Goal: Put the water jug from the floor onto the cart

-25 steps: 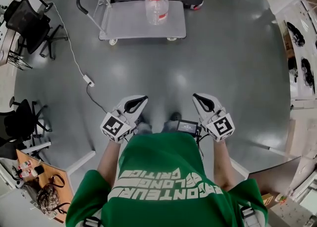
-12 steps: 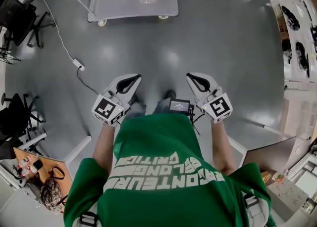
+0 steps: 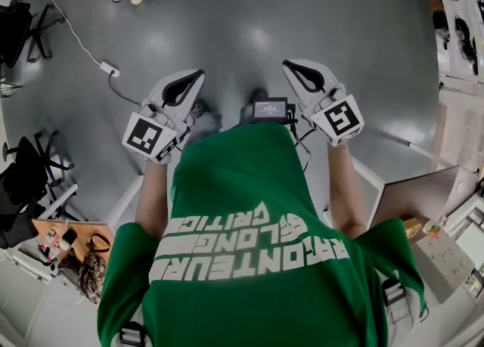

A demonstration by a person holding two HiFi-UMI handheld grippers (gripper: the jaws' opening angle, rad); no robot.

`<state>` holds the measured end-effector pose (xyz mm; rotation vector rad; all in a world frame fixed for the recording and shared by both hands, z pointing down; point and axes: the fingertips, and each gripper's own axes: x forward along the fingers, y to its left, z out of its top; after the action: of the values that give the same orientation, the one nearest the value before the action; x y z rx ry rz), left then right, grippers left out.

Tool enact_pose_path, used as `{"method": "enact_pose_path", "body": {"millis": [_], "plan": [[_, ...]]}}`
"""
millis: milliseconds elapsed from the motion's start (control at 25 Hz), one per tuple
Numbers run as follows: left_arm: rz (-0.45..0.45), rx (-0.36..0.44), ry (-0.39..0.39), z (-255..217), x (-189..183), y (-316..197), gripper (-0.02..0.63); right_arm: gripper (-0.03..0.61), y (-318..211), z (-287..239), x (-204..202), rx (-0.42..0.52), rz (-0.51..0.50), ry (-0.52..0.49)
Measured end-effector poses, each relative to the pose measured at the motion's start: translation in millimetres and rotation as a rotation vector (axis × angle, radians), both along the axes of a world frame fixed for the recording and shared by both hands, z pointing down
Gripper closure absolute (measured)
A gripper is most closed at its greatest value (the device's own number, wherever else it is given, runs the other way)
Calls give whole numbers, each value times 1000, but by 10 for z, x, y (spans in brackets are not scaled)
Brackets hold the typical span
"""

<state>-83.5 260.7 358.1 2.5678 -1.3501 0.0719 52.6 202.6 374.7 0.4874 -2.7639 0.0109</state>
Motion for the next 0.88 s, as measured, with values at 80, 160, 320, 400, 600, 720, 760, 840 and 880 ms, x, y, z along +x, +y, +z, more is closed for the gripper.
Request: {"method": "enact_pose_path", "body": {"millis": [80,160,320,400,600,720,760,840,880], "plan": [[3,-4,1,14,16,2,600,586,-5,21,5,0,4,-3],[7,-7,1,18,36,-8,600,586,-6,3,-12,0,-3,-11],[21,0,12,-28,98,-7,600,586,2,-29,-11,5,-6,-15],[26,4,10,-31,112,-33,600,586,-18,-30,7,11,-3,-13],[27,8,13,-31,162,-118,600,586,-43,-16,64,1,-4,-13],[27,6,11,-38,192,-145,600,586,-26,17,97,-9,-4,-7],[26,5,14,-48,195,-130,600,586,-12,29,99,-13,-5,-3],[20,6,18,-53,167,-107,600,586,6,33,68,-12,-15,3],[15,6,17,-48,145,-108,600,586,7,19,44,-10,-22,4]]}}
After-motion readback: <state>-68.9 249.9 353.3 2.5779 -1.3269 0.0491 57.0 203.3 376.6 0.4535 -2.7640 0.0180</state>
